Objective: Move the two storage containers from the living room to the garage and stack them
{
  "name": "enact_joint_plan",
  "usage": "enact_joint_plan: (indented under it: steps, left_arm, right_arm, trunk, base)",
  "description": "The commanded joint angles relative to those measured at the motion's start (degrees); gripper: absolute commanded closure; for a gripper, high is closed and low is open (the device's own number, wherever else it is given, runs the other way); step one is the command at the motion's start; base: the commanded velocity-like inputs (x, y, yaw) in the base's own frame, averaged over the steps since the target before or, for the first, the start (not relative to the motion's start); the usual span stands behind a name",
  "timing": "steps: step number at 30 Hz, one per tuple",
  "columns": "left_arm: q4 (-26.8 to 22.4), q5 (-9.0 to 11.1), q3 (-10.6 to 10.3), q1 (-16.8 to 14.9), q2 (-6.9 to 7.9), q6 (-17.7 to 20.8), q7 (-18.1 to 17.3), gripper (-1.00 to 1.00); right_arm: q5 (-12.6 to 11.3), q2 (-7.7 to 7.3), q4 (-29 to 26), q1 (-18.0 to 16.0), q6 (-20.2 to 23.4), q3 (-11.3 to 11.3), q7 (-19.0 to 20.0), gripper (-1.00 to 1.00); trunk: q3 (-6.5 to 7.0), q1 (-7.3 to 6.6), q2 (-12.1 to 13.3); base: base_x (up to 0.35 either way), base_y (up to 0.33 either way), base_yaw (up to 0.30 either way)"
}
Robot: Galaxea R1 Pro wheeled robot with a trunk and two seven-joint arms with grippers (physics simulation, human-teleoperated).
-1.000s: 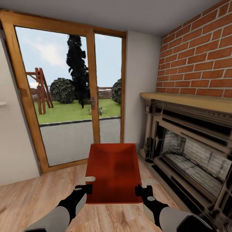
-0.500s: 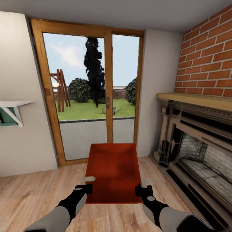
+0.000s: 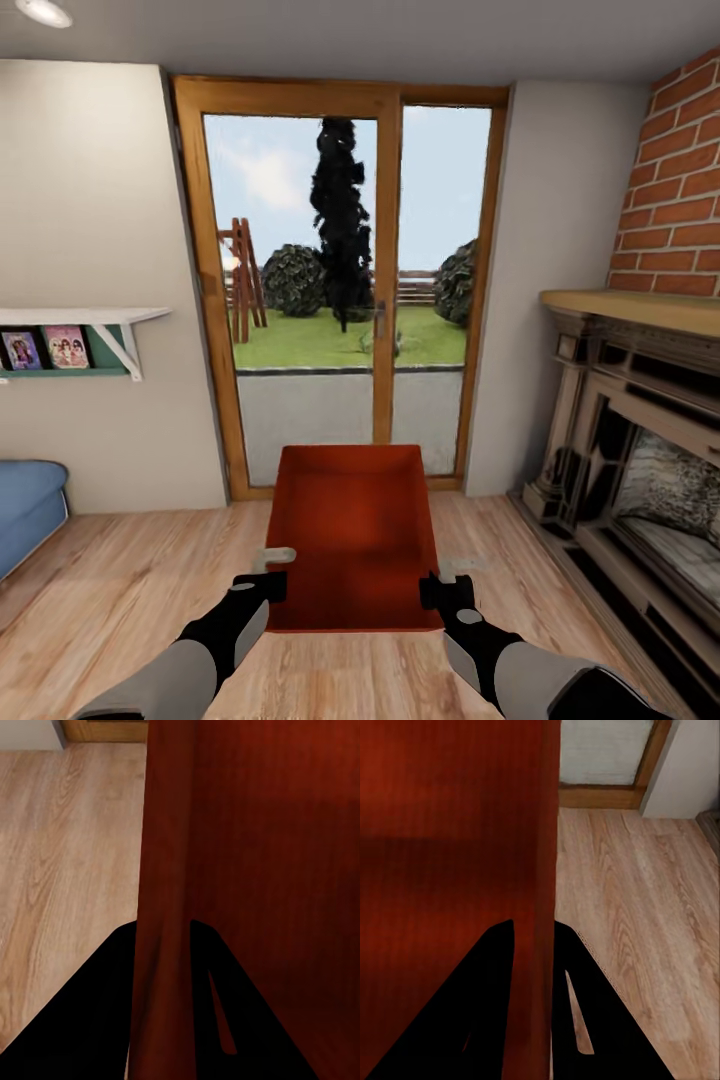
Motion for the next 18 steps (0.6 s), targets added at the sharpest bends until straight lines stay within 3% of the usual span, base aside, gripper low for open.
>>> enact_joint_plan:
  steps: [1,18]
  left_arm:
    - [-0.2,-1.5,1.7,0.0,-0.08,0.4,0.9,1.0]
    - [-0.2,-1.5,1.6,0.0,-0.08,0.4,0.9,1.0]
  right_arm:
    - [-1.7,0.0,0.2,0.0,-0.5,-0.4,-0.3,1.0]
    - [-1.7,0.0,0.2,0.0,-0.5,-0.4,-0.3,1.0]
  trunk:
    - [-0.08,0.01,-0.1]
    - [-0.08,0.01,-0.1]
  base:
    - [0.0,0.0,0.3]
    - [0.0,0.0,0.3]
